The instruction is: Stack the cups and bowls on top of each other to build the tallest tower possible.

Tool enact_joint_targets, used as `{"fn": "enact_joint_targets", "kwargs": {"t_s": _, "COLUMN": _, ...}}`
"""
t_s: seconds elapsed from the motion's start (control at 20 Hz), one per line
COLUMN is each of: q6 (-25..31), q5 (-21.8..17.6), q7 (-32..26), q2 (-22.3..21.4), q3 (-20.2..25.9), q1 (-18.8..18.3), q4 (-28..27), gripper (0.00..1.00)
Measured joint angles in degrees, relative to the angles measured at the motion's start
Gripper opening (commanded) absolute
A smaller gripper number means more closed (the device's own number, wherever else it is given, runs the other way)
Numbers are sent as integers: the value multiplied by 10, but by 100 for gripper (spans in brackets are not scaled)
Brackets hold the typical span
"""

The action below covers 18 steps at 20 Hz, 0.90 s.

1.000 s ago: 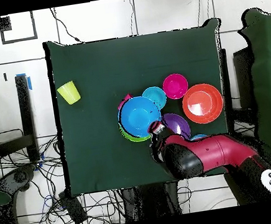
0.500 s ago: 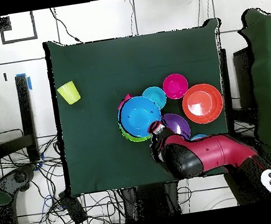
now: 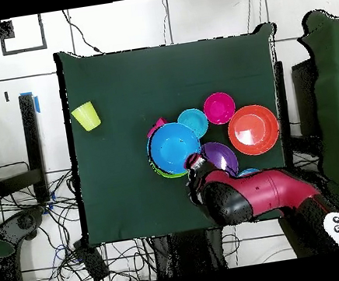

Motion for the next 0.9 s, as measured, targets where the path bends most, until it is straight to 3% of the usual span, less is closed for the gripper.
{"fn": "enact_joint_targets", "kwargs": {"t_s": 0.9, "q6": 0, "q5": -1, "q7": 0, "q2": 0, "q3": -5, "q1": 25, "q4": 7, "gripper": 0}}
